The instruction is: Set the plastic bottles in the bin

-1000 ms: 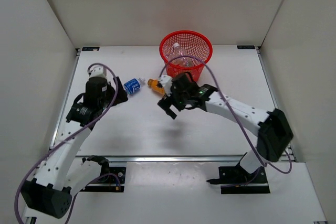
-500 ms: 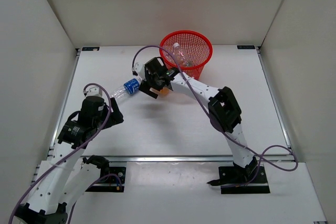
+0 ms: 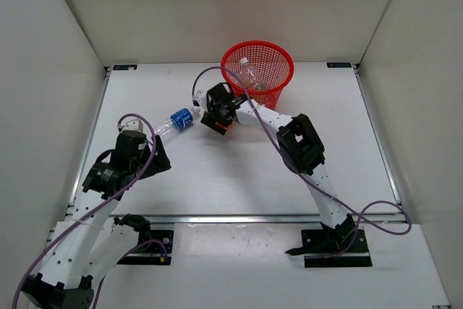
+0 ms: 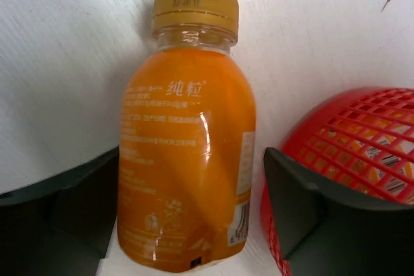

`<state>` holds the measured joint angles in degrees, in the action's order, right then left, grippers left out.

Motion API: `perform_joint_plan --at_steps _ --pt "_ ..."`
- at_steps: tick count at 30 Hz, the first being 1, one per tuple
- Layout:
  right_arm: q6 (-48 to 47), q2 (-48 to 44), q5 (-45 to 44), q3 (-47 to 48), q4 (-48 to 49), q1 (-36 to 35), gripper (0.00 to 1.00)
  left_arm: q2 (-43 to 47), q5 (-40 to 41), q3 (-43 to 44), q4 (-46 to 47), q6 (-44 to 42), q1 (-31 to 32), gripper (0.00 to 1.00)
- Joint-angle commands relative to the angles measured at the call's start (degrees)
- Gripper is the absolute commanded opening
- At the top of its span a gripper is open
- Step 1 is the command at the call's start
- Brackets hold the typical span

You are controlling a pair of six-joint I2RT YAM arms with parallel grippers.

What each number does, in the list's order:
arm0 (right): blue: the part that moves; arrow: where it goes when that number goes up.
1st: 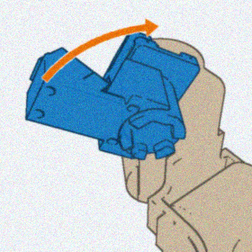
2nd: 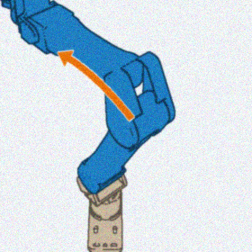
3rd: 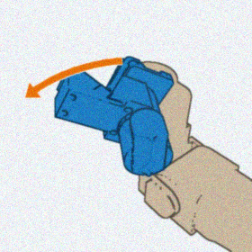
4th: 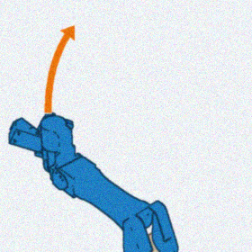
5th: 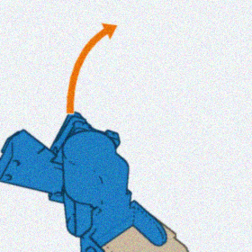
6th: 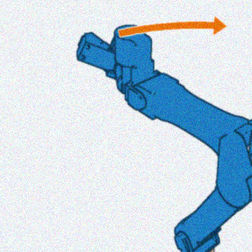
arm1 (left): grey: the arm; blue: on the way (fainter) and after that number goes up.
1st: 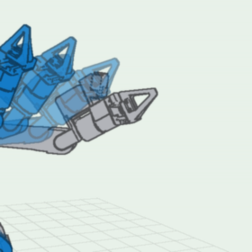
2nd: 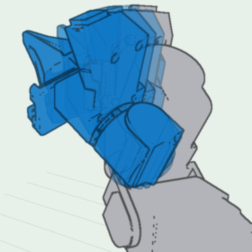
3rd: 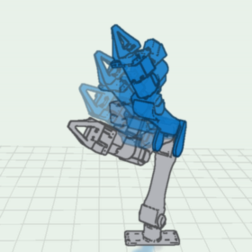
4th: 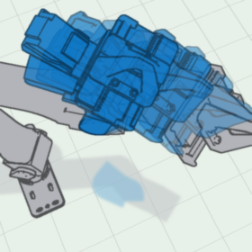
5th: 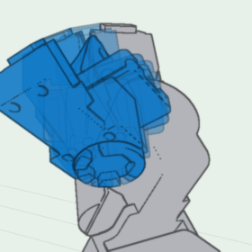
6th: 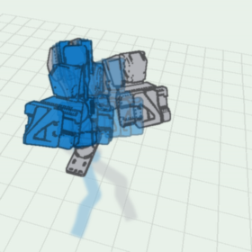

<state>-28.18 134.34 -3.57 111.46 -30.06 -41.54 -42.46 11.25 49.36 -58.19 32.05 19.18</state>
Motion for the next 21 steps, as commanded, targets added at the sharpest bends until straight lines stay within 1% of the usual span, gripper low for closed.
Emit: perform_joint_plan --at_steps 1,2,3,5,6,7,9,10,11,13,14,16,18,21 --pt "1.72 -0.83 2.07 0.17 2.29 0.05 0.73 -0.26 0.18 2.58 0.09 -0.15 -0.63 0.98" --pt "2.77 -0.92 3.04 -0.19 2.03 0.14 0.61 -0.43 0.62 2.58 0.27 -0.24 -0.72 0.99" --pt "3.48 -1.19 2.70 0.25 0.29 -0.21 0.55 -0.96 0.53 2.75 0.45 -0.85 -0.64 0.99" --pt "5.76 -3.55 5.76 0.08 -1.39 -1.08 0.39 -2.10 0.53 3.37 0.80 -1.64 -1.07 0.99" --pt "5.95 -4.52 5.86 -0.97 -2.10 -1.78 0.36 -2.89 0.36 3.37 1.06 -2.43 -0.99 0.99" --pt "6.30 -6.18 6.03 -2.20 -1.93 -1.96 0.30 -3.33 0.62 3.11 2.20 -2.96 -1.07 0.99" --pt "6.47 -10.05 4.46 -3.26 -4.46 -2.93 0.25 -4.12 0.36 3.81 3.61 -3.31 -1.34 0.99" --pt "6.91 -12.15 3.76 -3.35 -5.61 -3.19 0.24 -4.30 0.10 3.46 4.57 -3.66 -1.42 0.99" --pt "6.83 -14.70 1.14 -3.35 -6.92 -4.07 0.23 -4.30 -0.17 3.81 5.71 -3.58 -1.43 0.98" --pt "7.26 -18.84 0.85 -4.32 -9.39 -4.25 0.22 -4.39 -0.35 3.64 7.39 -3.84 -1.86 0.98" --pt "7.35 -21.29 1.20 -4.67 -9.75 -4.34 0.21 -4.91 -0.87 3.98 8.35 -4.01 -2.39 0.99" --pt "9.02 -27.88 -0.11 -7.73 -7.74 -4.95 0.22 -5.70 -2.80 3.38 9.85 -4.80 -2.22 0.99" --pt "9.63 -32.27 -0.73 -9.24 -4.49 -4.87 0.24 -7.46 -4.74 2.50 11.08 -5.33 -2.13 0.99" --pt "12.96 -36.86 -1.79 -8.46 -0.44 -1.71 0.25 -10.44 -5.79 2.49 11.79 -6.30 -2.57 0.99"
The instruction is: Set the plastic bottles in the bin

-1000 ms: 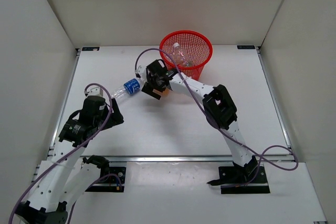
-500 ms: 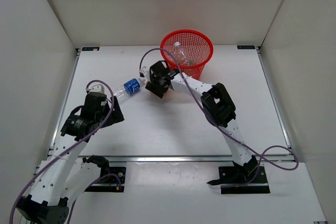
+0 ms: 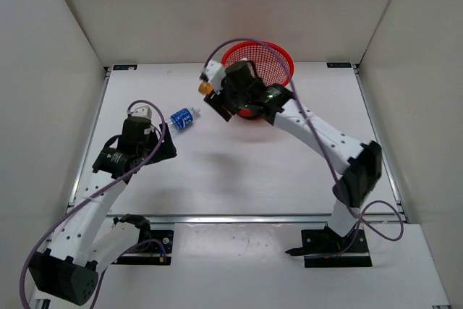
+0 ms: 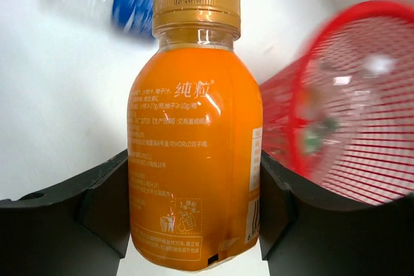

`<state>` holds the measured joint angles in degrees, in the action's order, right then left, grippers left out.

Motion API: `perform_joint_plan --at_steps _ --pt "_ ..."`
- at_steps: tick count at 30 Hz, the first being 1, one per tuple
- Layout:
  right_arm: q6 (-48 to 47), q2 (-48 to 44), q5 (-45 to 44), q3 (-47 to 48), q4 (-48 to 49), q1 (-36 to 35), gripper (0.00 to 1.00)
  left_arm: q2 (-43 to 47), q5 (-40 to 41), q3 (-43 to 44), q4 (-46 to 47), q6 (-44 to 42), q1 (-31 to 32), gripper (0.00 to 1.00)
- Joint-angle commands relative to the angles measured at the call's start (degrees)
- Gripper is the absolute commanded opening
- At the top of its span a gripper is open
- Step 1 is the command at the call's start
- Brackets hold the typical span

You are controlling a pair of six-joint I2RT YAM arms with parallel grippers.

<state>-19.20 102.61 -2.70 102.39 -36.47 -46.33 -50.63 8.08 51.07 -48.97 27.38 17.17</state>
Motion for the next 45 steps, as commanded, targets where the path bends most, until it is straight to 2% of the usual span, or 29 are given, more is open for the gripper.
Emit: perform_joint_plan --at_steps 1,6,7,9,12,14,16,18,20,22,27,32,36,39,41,43,45 --pt "5.48 -5.83 -1.44 1.05 5.97 5.52 0.27 -2.71 -2.28 1.31 2.91 -1.88 -0.91 0.98" --pt "10.58 -4.70 2.26 5.62 6.41 18.88 0.31 -8.42 -2.71 3.51 4.06 -4.08 -2.14 0.99" --pt "11.46 -3.31 6.26 6.06 6.50 20.38 0.31 -9.47 -3.06 4.82 3.45 -4.78 -2.57 0.99" --pt "12.60 -1.11 8.84 8.60 5.97 24.77 0.31 -13.07 -2.63 6.58 2.74 -7.67 -2.49 0.99" --pt "14.10 2.15 12.54 10.81 5.10 27.86 0.44 -19.39 -3.77 10.27 2.83 -12.07 -4.59 0.98" --pt "13.49 3.82 13.94 12.92 3.78 28.31 0.58 -23.79 -6.39 15.35 3.44 -15.33 -5.56 0.99" --pt "13.40 3.83 15.35 11.53 5.26 28.92 0.65 -29.76 -8.86 18.62 4.50 -19.71 -6.97 0.99" --pt "13.92 3.74 16.58 10.56 6.23 29.27 0.82 -34.59 -8.96 23.87 3.98 -20.95 -8.29 0.99" --pt "13.84 3.74 17.11 10.90 6.15 29.80 0.93 -39.79 -10.44 27.40 3.96 -24.02 -8.99 0.99" --pt "13.49 2.34 16.59 9.77 6.93 29.89 0.99 -42.95 -12.11 29.43 4.76 -26.31 -9.70 0.98" --pt "16.56 -2.93 20.79 6.52 6.15 32.52 1.00 -50.08 -17.30 32.86 5.29 -33.26 -11.28 0.99" --pt "18.15 -12.32 25.38 -5.94 8.26 36.13 0.99 -57.01 -20.03 34.79 6.26 -37.83 -11.81 0.99" --pt "18.06 -20.32 22.57 -15.26 9.13 36.65 0.99 -62.56 -15.73 38.92 5.47 -39.68 -10.93 0.98" --pt "19.20 -24.89 21.51 -20.45 8.61 37.80 0.99 -65.11 -9.95 38.93 7.39 -38.28 -9.61 0.98" --pt "22.80 -27.45 20.90 -23.09 9.22 40.60 0.99 -66.17 -9.13 39.63 8.10 -37.92 -7.95 0.99" --pt "26.30 -32.18 23.95 -28.62 11.94 43.15 0.98 -67.40 -8.78 39.63 8.54 -36.96 -6.99 0.98" --pt "28.43 -35.53 26.77 -32.40 14.05 45.70 0.96 -67.14 -8.16 39.46 9.68 -35.91 -5.84 0.93"
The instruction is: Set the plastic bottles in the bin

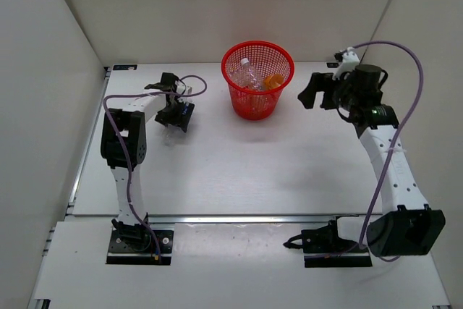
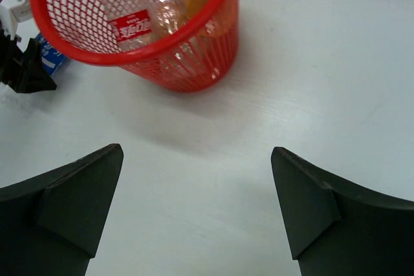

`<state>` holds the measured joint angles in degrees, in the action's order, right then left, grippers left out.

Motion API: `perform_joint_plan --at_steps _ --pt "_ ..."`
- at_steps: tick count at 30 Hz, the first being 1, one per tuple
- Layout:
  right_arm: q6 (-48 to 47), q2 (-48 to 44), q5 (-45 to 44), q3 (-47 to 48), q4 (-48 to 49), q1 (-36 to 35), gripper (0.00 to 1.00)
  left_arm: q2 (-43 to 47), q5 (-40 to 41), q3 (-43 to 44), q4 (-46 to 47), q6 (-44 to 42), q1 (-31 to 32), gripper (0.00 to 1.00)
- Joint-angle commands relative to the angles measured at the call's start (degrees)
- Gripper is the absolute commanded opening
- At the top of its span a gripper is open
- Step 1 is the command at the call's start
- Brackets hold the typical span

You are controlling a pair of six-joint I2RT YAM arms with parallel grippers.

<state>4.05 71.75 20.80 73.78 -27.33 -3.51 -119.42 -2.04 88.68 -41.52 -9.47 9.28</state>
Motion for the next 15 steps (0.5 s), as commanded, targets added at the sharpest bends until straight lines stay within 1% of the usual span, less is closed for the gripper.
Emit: perform_joint_plan --at_steps 1,3,4,5,7,8,9,11,13,15 --pt "5.61 -6.42 3.98 -4.43 5.09 3.41 0.96 2.08 1.87 2.02 2.84 1.21 2.23 0.86" --pt "5.53 -8.89 1.45 -6.00 3.52 3.07 0.95 2.95 3.80 2.11 3.72 2.52 2.59 0.62" --pt "5.00 -10.47 -1.17 -7.15 2.90 3.33 0.94 4.09 5.45 2.02 4.94 4.18 2.41 0.43" --pt "4.91 -12.31 -2.85 -7.85 2.12 3.42 0.95 4.54 5.91 1.41 5.74 4.98 2.15 0.37" --pt "5.26 -14.52 -3.57 -10.40 1.14 7.18 0.95 6.90 4.86 1.32 6.01 6.91 1.27 0.40" --pt "5.35 -16.09 -2.35 -11.10 0.79 7.98 0.95 7.96 4.94 1.32 6.53 7.80 1.18 0.41" --pt "5.70 -17.07 -1.03 -12.77 0.53 10.17 0.95 9.71 5.55 1.32 6.71 9.02 1.09 0.44" --pt "5.88 -19.70 0.81 -15.41 -0.09 13.34 0.95 14.10 6.00 1.84 7.85 12.62 1.61 0.44" --pt "5.53 -21.55 1.87 -16.99 -0.61 14.92 0.95 17.18 6.44 5.16 8.73 15.61 2.76 0.45" --pt "5.18 -22.17 1.62 -17.44 -1.05 15.28 0.95 20.08 4.86 8.07 11.18 21.83 4.33 0.43"
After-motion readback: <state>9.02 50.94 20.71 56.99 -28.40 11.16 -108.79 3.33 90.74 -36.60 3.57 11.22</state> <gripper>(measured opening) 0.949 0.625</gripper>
